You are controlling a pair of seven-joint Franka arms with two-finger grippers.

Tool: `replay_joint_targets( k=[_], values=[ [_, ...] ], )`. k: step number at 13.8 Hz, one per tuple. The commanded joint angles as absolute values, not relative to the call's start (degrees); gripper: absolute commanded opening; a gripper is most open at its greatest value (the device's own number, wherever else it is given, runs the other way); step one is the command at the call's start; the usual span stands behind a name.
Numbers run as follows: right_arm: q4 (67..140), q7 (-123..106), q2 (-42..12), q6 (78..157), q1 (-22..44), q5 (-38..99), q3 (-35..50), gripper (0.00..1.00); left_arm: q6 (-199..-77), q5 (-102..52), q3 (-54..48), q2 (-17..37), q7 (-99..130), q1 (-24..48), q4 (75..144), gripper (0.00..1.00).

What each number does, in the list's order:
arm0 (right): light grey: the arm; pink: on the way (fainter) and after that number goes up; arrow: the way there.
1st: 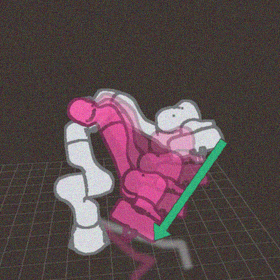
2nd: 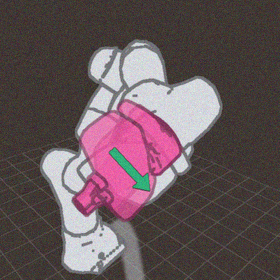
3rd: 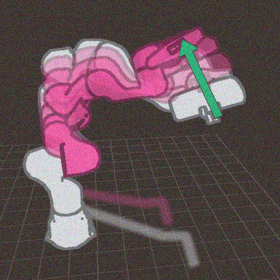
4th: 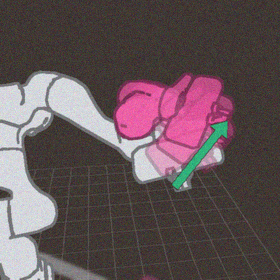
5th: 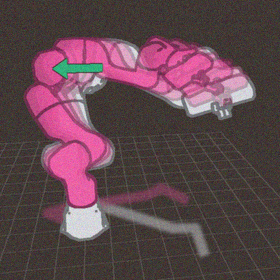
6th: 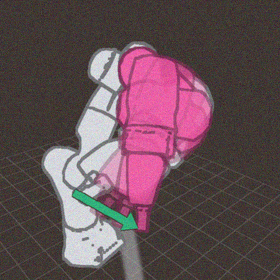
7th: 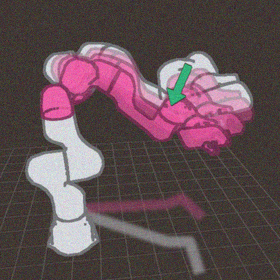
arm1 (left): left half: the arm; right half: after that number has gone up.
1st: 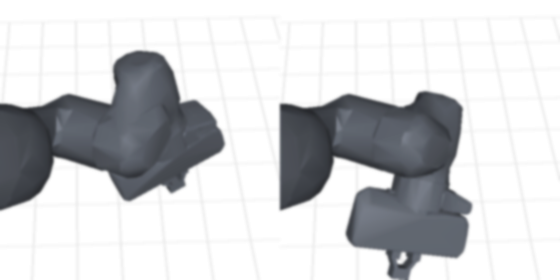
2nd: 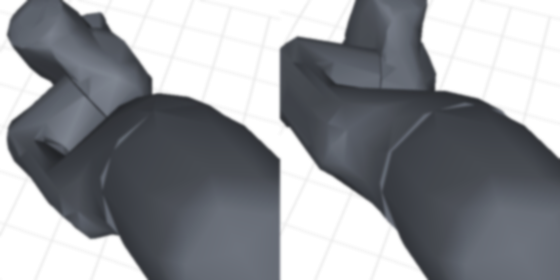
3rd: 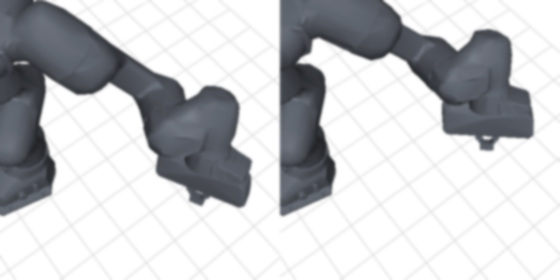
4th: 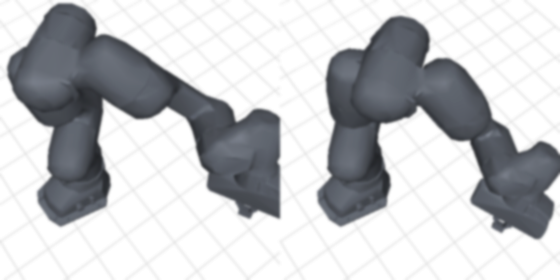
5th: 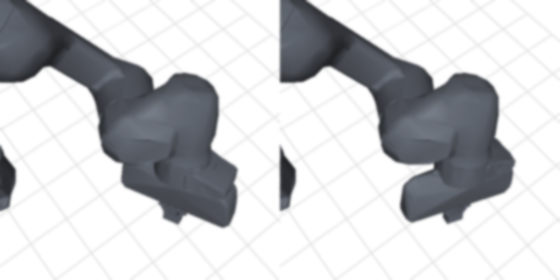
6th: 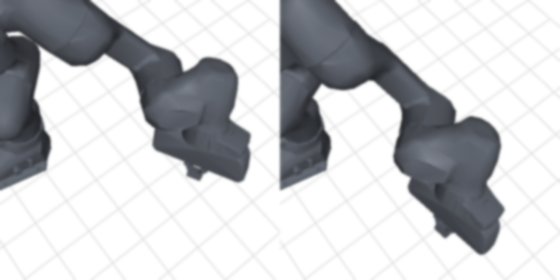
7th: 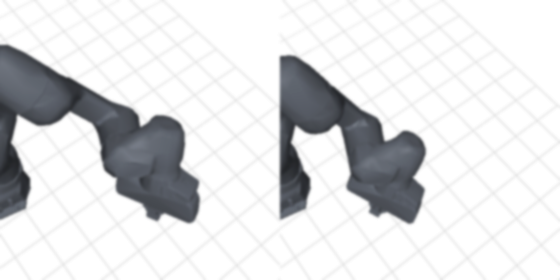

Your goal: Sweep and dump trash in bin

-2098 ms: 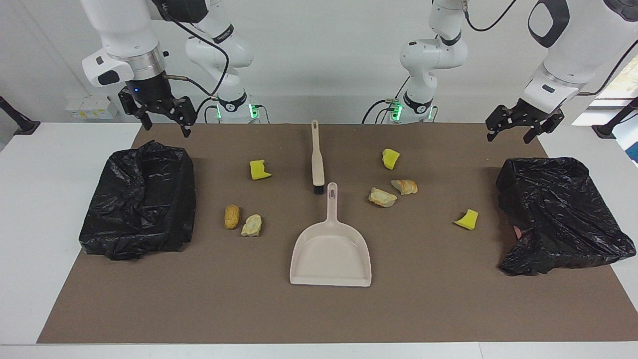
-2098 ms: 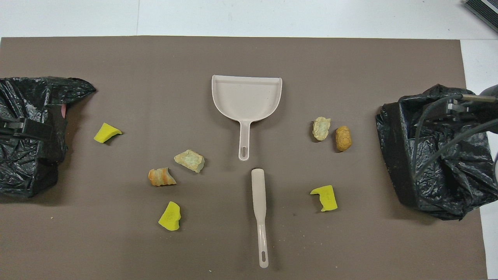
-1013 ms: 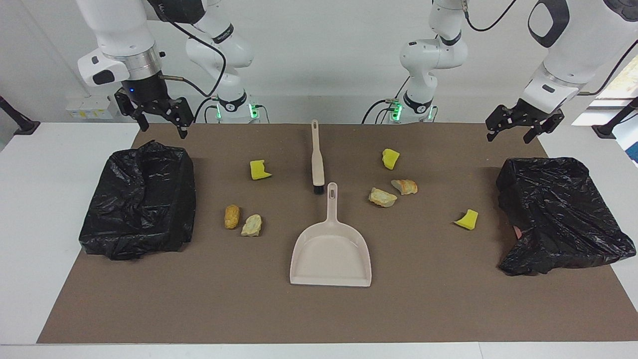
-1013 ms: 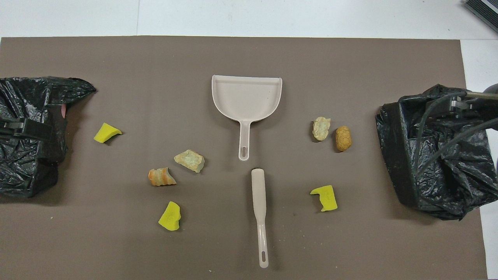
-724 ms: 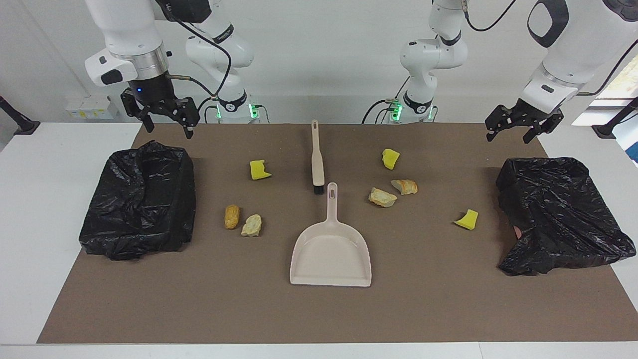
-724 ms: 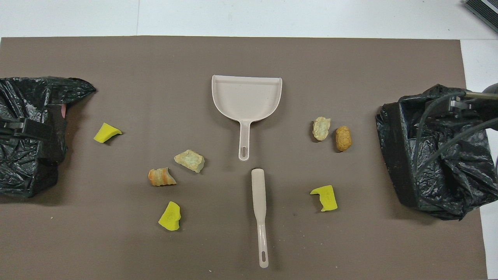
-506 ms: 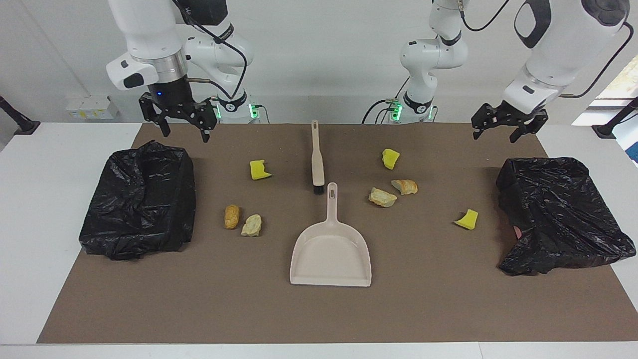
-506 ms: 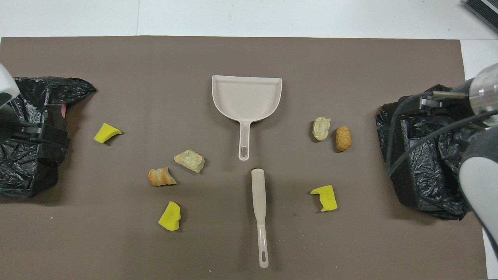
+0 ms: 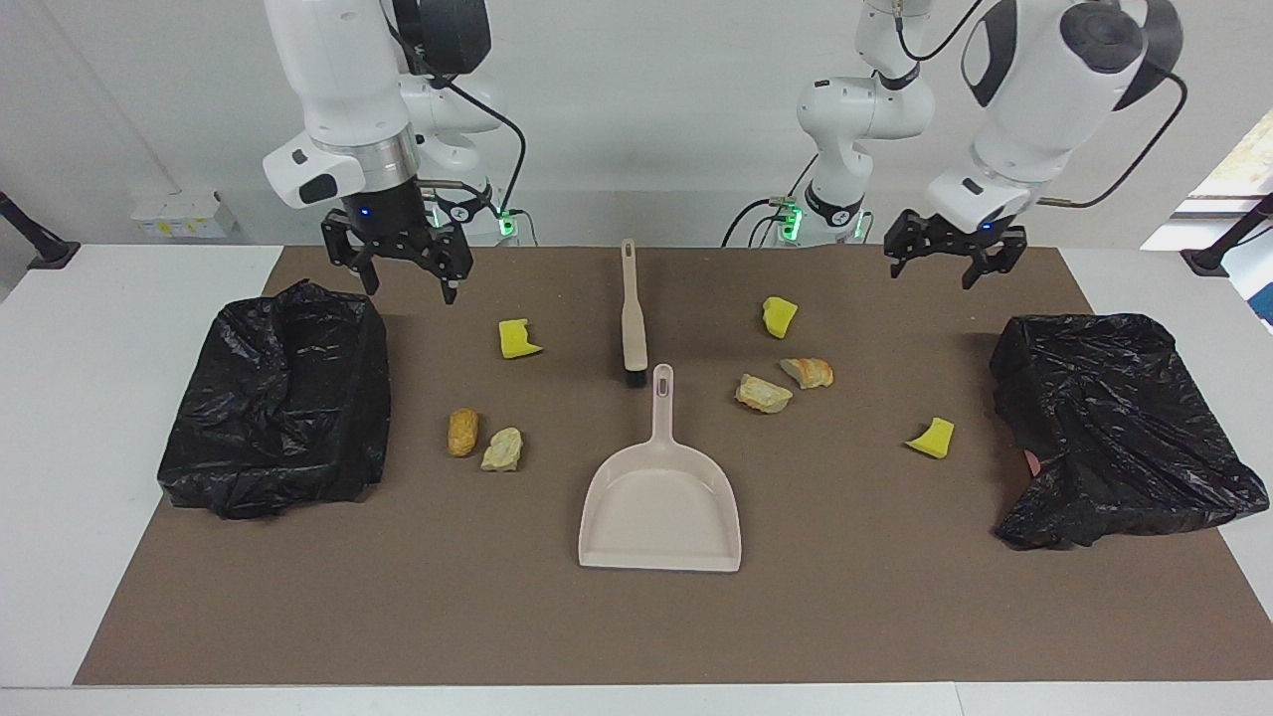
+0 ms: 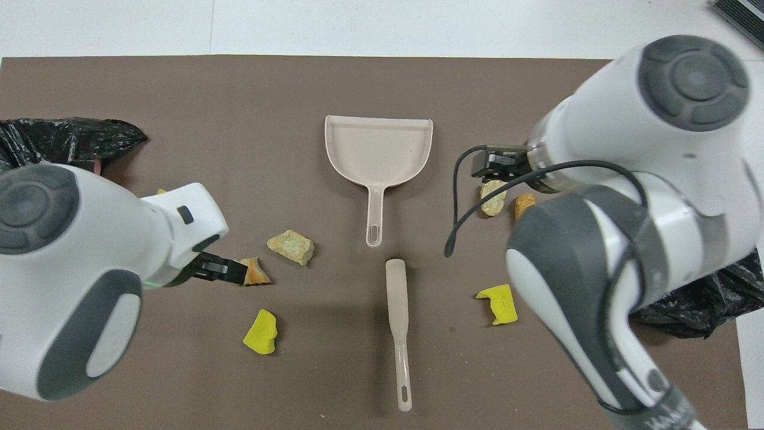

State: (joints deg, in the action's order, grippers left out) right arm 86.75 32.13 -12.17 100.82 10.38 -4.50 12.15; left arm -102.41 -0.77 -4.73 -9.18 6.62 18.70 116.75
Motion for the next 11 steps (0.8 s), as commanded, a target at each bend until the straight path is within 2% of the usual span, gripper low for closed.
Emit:
replay_joint_targets(
  k=[1,4,6,11],
  values=[
    [85.4,39.2,-17.7,104.9,15.3,-4.6,12.0,1.0,-109.8,-0.5,-3.8,-12.0,11.3,24.8,126.2,1.0],
    [81.6,42.4,-24.1,107.1,20.5,-4.7,11.5,1.0,-120.6,-0.5,-3.8,-10.7,21.5,33.1,133.6,1.0],
    [78.2,42.7,-27.9,107.6,21.2,-5.2,11.7,1.0,-127.1,-0.5,-3.8,-10.7,26.4,37.6,137.6,1.0],
    [76.9,42.6,-34.6,112.8,24.0,-5.5,11.8,1.0,-137.1,-0.4,-3.7,-6.4,42.8,49.4,137.9,1.0]
  ],
)
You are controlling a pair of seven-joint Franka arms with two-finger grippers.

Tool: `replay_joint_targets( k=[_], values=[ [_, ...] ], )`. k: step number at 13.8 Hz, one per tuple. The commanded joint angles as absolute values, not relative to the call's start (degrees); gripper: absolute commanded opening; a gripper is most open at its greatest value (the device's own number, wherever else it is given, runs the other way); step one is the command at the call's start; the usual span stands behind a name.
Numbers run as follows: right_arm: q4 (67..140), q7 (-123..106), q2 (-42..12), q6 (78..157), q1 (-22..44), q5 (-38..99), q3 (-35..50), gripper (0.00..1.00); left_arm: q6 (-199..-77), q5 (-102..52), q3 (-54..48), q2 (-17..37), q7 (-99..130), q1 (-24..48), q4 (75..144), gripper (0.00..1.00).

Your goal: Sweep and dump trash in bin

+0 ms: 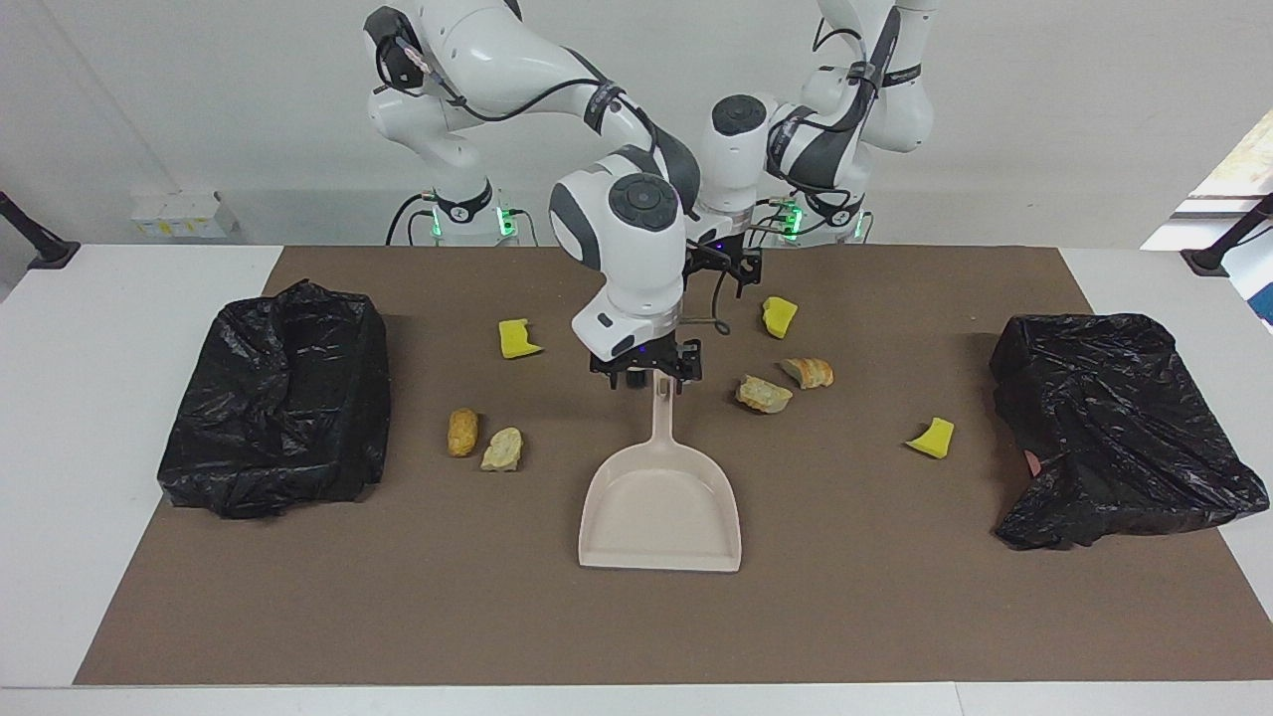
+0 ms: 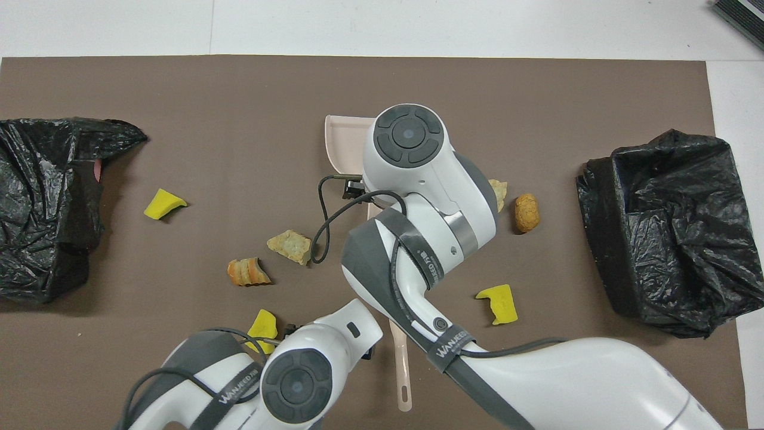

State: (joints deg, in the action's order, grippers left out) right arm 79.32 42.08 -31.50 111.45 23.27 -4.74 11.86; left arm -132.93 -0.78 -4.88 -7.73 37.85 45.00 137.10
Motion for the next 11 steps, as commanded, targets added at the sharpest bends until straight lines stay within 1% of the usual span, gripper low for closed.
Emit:
replay_joint_targets(
  k=[1,2,5,7,8,10,11],
  values=[
    [77.1,42.6,-34.7,113.5,23.9,-5.6,11.9,1.0,-138.3,-0.4,-3.7,-5.2,44.3,50.9,137.6,1.0],
    [77.1,42.5,-34.6,113.7,23.8,-5.5,11.9,1.0,-138.6,-0.4,-3.7,-4.1,45.7,52.4,137.0,1.0],
    [80.7,41.7,-33.9,117.0,23.6,-5.3,12.0,1.0,-138.8,0.1,-3.7,-3.6,50.0,56.0,136.0,1.0],
    [80.9,41.7,-33.8,117.2,23.5,-4.4,12.0,1.0,-139.0,0.7,-3.7,-0.1,52.4,57.8,133.9,1.0],
    [80.9,41.5,-33.9,117.2,23.4,-4.3,12.0,1.0,-139.0,1.7,-3.7,1.6,54.1,57.8,132.6,1.0],
    [81.4,40.5,-33.8,117.2,23.2,-4.2,12.0,1.0,-139.0,2.7,-3.7,1.9,55.4,57.8,132.0,1.0],
    [82.8,40.3,-33.1,117.2,23.2,-4.1,12.0,1.0,-138.8,2.7,-3.7,1.9,55.4,57.8,132.0,0.87]
  ],
)
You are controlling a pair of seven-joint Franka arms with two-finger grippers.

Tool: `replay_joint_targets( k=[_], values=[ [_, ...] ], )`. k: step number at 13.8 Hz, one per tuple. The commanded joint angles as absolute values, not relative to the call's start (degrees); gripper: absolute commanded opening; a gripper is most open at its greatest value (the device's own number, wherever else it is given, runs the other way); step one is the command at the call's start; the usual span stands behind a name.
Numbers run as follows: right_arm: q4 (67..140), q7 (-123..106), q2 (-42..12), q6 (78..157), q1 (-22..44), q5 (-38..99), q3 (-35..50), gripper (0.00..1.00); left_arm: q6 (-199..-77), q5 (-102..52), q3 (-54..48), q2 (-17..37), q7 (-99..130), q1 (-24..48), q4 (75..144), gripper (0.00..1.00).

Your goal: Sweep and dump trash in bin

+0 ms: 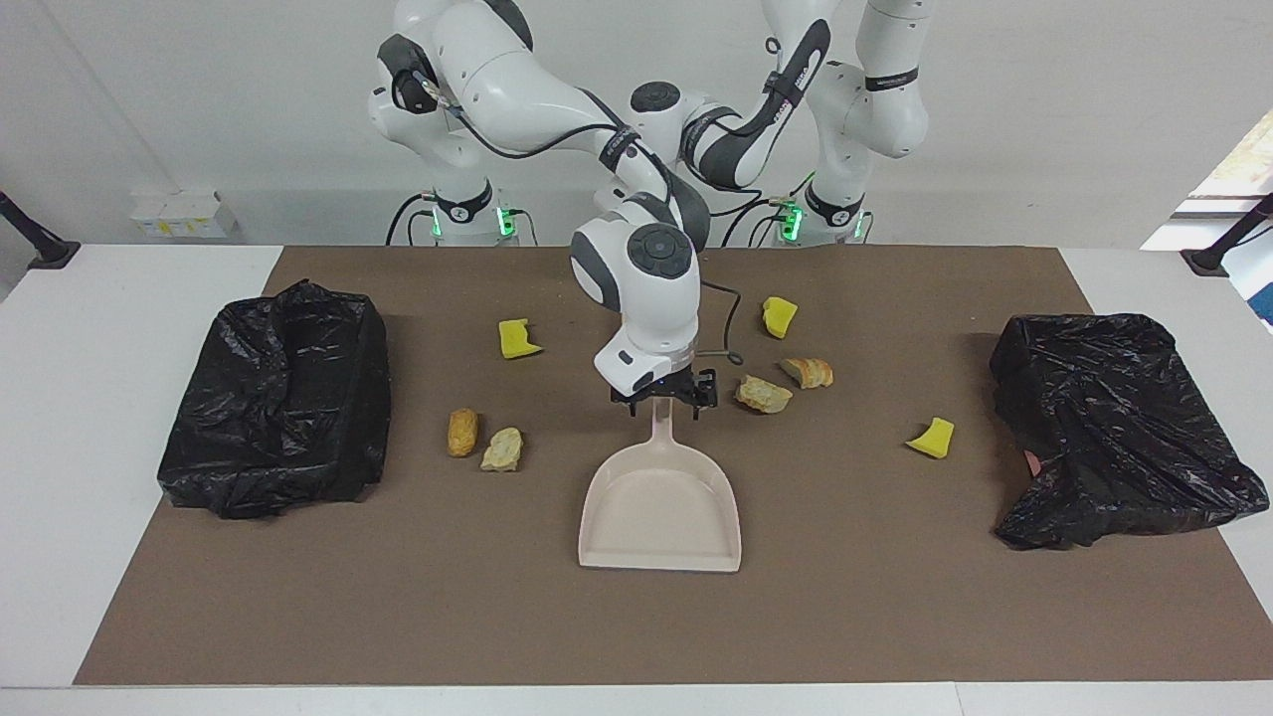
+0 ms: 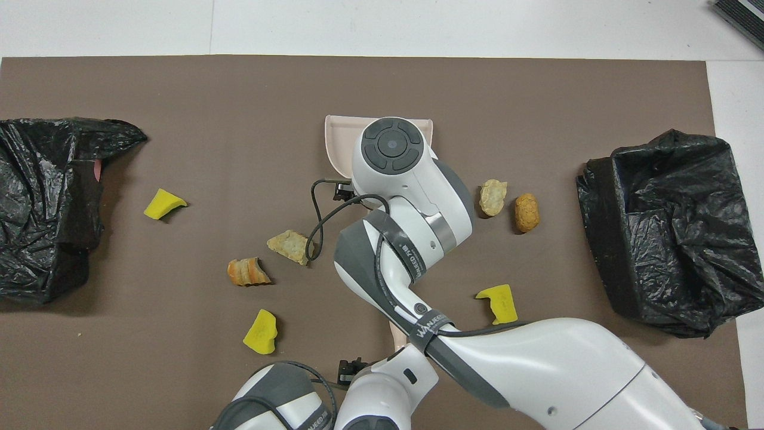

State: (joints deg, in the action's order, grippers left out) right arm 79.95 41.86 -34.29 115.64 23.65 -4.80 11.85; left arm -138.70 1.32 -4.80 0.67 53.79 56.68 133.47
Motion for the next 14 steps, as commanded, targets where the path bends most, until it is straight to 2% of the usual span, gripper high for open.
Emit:
replay_joint_targets(
  k=[1,2,3,4,5,6,7,8,9,10,14],
  values=[
    [84.8,40.3,-32.2,117.2,23.0,-4.2,12.0,1.0,-138.3,2.8,-3.7,1.9,55.4,57.8,132.0,0.58],
    [86.2,40.2,-31.4,117.2,22.9,-4.2,12.0,1.0,-138.1,2.7,-3.7,1.9,55.4,57.8,132.1,0.31],
    [87.0,40.0,-31.0,117.2,22.9,-4.1,12.0,1.0,-137.8,2.7,-3.7,1.9,55.7,57.7,132.1,0.13],
    [87.2,39.8,-30.9,117.2,22.8,-4.1,12.0,0.95,-137.1,2.7,-3.7,1.8,56.6,57.7,132.1,0.0],
    [87.3,39.7,-30.9,117.2,22.8,-4.1,12.0,0.87,-136.1,2.7,-3.7,1.7,56.9,57.7,132.1,0.0],
    [87.2,39.6,-30.9,117.2,22.8,-3.5,12.0,0.71,-134.7,2.7,-3.6,1.1,57.0,57.4,132.1,0.0],
    [87.2,39.7,-30.9,117.2,22.7,-3.3,12.0,0.47,-133.5,2.8,-3.6,0.7,56.9,57.0,132.1,0.0],
    [86.9,39.7,-30.9,117.2,22.7,-3.3,12.0,0.32,-132.5,2.7,-3.4,-0.1,56.9,56.6,132.1,0.0],
    [86.8,39.7,-30.9,117.3,22.9,-3.5,12.0,0.1,-130.9,2.8,-3.3,-1.1,56.9,56.3,132.3,0.0],
    [86.7,39.6,-31.0,117.3,23.1,-4.0,12.0,0.0,-129.1,2.8,-3.3,-2.8,56.9,55.7,132.7,0.0],
    [86.6,39.6,-30.5,117.2,23.8,-7.0,12.0,0.0,-124.9,6.5,-3.3,-8.0,55.9,51.3,135.3,0.0]
  ],
)
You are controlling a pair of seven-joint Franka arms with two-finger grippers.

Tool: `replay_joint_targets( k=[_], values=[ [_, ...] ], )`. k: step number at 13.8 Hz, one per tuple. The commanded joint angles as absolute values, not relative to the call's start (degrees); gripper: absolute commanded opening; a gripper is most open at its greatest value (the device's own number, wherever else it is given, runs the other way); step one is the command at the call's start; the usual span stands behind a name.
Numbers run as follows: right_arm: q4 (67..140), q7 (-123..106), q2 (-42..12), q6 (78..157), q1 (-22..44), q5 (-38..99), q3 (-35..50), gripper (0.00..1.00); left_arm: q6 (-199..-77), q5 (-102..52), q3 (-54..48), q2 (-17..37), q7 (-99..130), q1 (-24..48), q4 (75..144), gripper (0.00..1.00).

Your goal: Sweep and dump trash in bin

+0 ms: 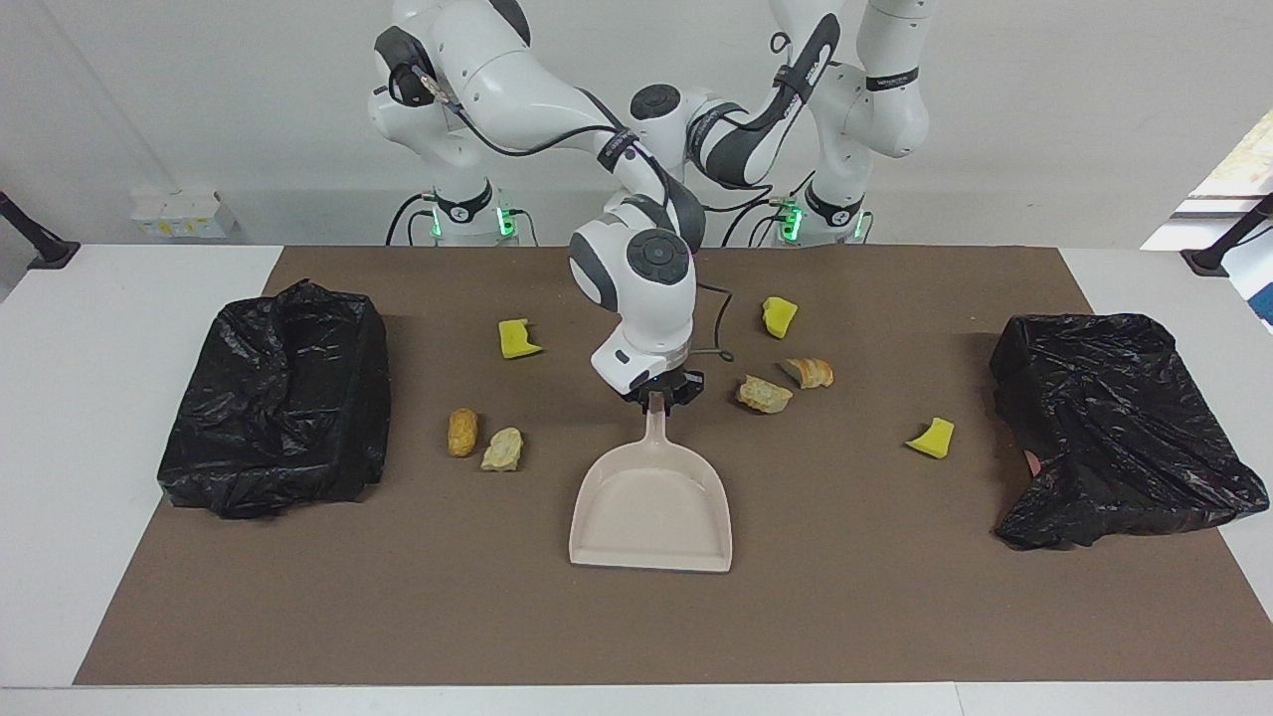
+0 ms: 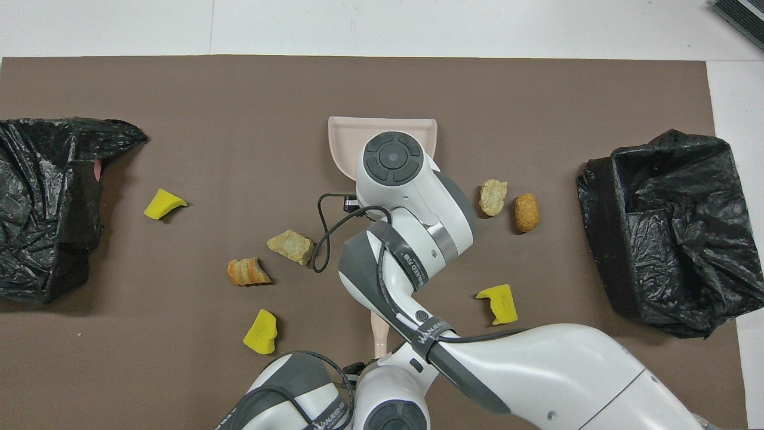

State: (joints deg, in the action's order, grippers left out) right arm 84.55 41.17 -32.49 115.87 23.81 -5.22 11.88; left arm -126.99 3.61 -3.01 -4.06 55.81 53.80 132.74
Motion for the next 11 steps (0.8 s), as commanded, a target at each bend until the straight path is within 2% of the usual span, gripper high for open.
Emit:
replay_joint_targets(
  k=[1,5,9,11],
  values=[
    [86.6,38.2,-29.9,117.2,23.9,-9.2,12.0,0.0,-124.7,6.9,-3.3,-8.3,54.9,50.1,135.9,0.0],
    [87.0,17.4,-24.4,114.1,20.2,-9.2,12.0,0.0,-121.0,7.1,-3.3,-12.6,48.6,48.8,138.8,0.0],
    [86.8,-5.9,-21.8,106.5,16.5,-9.1,12.1,0.0,-117.5,7.1,-3.3,-13.9,42.6,40.5,138.1,0.0],
    [87.1,-14.7,-21.6,105.9,15.8,-9.1,12.1,0.0,-117.2,7.4,-3.1,-13.9,42.5,36.4,138.0,0.0]
  ],
)
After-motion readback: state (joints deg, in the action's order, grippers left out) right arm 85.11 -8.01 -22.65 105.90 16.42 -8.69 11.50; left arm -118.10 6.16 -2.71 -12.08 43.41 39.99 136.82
